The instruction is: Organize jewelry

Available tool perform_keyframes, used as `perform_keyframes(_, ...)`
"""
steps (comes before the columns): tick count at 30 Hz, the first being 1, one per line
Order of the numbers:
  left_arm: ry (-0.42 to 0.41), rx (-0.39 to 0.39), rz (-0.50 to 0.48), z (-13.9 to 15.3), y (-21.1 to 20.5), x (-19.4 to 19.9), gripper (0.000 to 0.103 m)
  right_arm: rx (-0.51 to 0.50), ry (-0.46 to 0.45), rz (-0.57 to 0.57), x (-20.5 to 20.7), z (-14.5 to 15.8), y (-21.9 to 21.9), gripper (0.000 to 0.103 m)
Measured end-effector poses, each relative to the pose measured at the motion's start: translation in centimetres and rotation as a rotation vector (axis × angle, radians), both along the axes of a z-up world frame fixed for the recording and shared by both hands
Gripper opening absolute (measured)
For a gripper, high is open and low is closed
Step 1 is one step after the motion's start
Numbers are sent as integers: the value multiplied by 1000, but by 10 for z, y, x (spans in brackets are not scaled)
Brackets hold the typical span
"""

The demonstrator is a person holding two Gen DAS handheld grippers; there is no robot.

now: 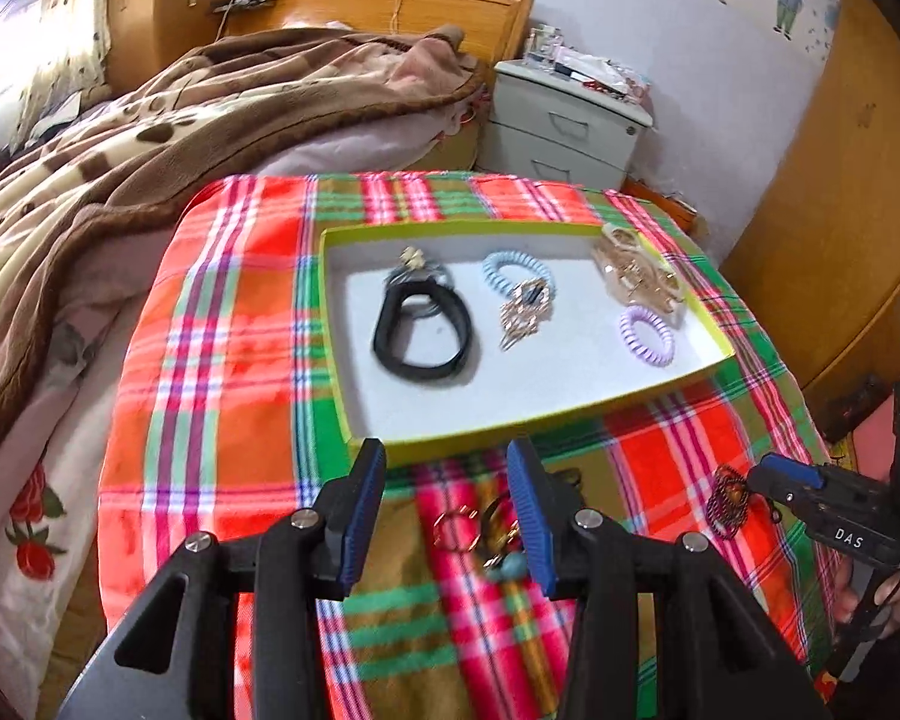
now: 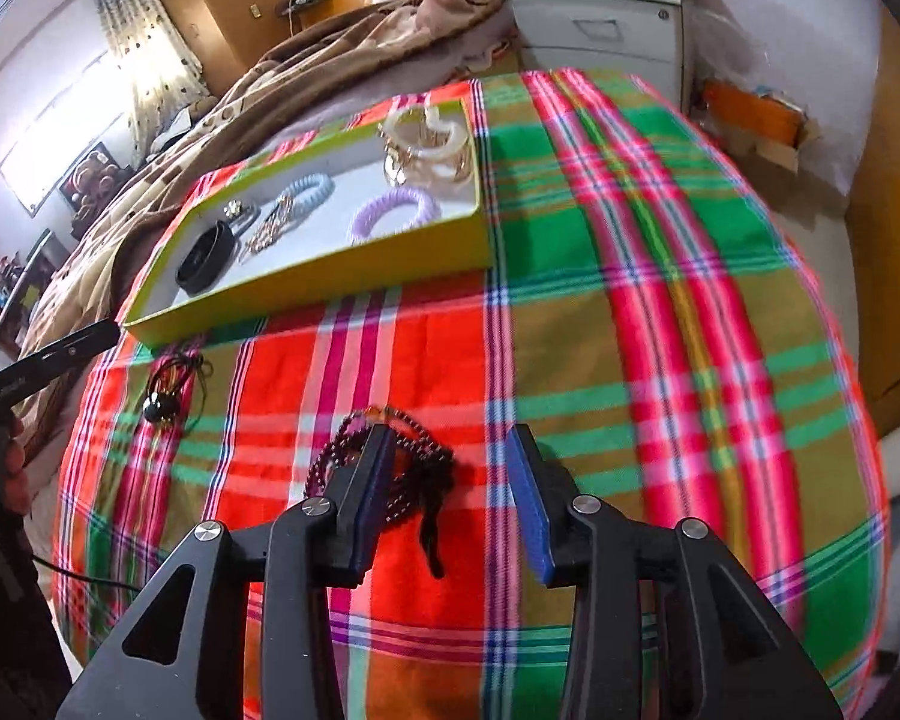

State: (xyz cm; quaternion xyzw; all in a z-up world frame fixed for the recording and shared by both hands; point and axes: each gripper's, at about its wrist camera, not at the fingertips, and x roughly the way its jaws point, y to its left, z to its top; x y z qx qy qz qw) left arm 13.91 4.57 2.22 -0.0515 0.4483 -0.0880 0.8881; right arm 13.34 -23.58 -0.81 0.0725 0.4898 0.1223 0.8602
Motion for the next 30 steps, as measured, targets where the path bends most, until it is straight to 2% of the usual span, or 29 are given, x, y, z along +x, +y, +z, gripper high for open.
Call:
perform_keyframes(7,11,-10,26,-6,12,-12,44,-84,-34,-20,-12,-1,14,39)
perform_keyframes(9,17,-13,31,-8,16,-15,44,-100,-41,-20,-16,-1,17,30)
perform_keyframes(10,21,-15,36,-9,18,-15,44,-105,-41,-14,-18,-2,19,18)
perform_keyframes(11,24,-18,39,-10,19,-16,44,-107,-41,-8,-19,-2,21,16)
perform_keyframes(17,39,-44,22,-16,23,-20,44,-68,-70,1,-23,10,18,14)
perform_keyframes(18,40,-46,13,-17,21,-20,44,-53,-84,1,-24,14,17,13)
perform_keyframes(19,42,-45,2,-17,19,-20,44,-31,-102,-2,-25,20,15,8)
perform_keyframes(22,46,-44,-29,-19,12,-19,44,21,-144,-14,-28,35,11,8)
perform_keyframes(28,57,-20,-82,-21,-9,-8,44,26,-200,-43,-29,54,8,8)
perform_keyframes(30,36,22,-94,-17,-19,-11,44,20,-206,-48,-29,55,7,8)
